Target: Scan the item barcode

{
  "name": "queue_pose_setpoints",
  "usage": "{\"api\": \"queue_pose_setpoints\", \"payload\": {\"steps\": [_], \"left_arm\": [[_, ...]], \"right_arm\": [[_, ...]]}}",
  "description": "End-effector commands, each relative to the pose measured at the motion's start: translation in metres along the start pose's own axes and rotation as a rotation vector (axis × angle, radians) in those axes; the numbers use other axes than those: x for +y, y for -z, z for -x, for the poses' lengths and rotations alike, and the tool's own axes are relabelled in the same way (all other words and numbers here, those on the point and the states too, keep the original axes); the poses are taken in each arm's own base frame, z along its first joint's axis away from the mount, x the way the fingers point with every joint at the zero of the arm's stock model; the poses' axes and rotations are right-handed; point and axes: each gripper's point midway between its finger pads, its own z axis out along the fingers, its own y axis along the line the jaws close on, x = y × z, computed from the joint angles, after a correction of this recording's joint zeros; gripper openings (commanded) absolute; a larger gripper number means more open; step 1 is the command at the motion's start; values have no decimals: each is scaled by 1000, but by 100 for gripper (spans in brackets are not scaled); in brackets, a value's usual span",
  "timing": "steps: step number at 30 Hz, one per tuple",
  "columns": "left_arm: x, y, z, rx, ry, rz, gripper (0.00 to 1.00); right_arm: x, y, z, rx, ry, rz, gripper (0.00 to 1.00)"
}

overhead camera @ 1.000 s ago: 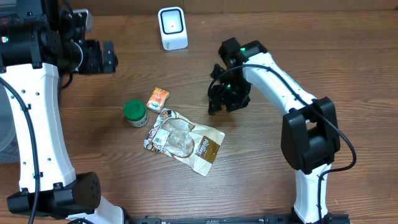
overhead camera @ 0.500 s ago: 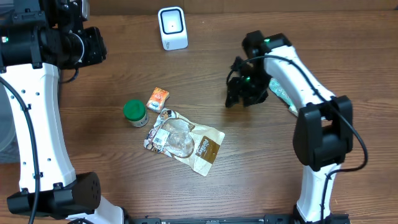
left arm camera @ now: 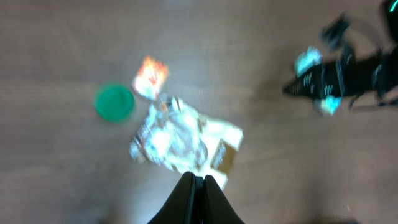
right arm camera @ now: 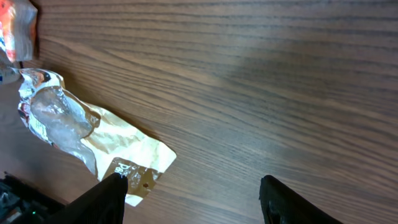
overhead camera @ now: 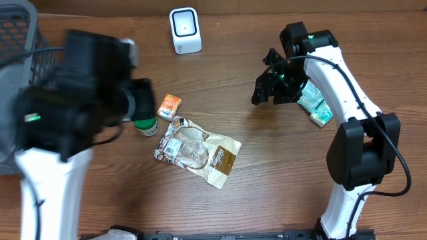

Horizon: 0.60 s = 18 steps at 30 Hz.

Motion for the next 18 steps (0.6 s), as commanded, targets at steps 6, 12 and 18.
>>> {"api": "queue_pose_setpoints", "payload": {"steps": [6, 12, 18], "left_arm": [[-26, -166, -115, 285, 185, 128, 4], [-23, -221, -177, 316, 329, 153, 4], [5, -229, -186, 295, 389, 252, 4]], "right_arm": [[11, 13, 6, -52, 35, 19, 66], [26, 3, 4, -42, 69, 49, 66], [56, -19, 4, -48, 107, 56, 66]]}}
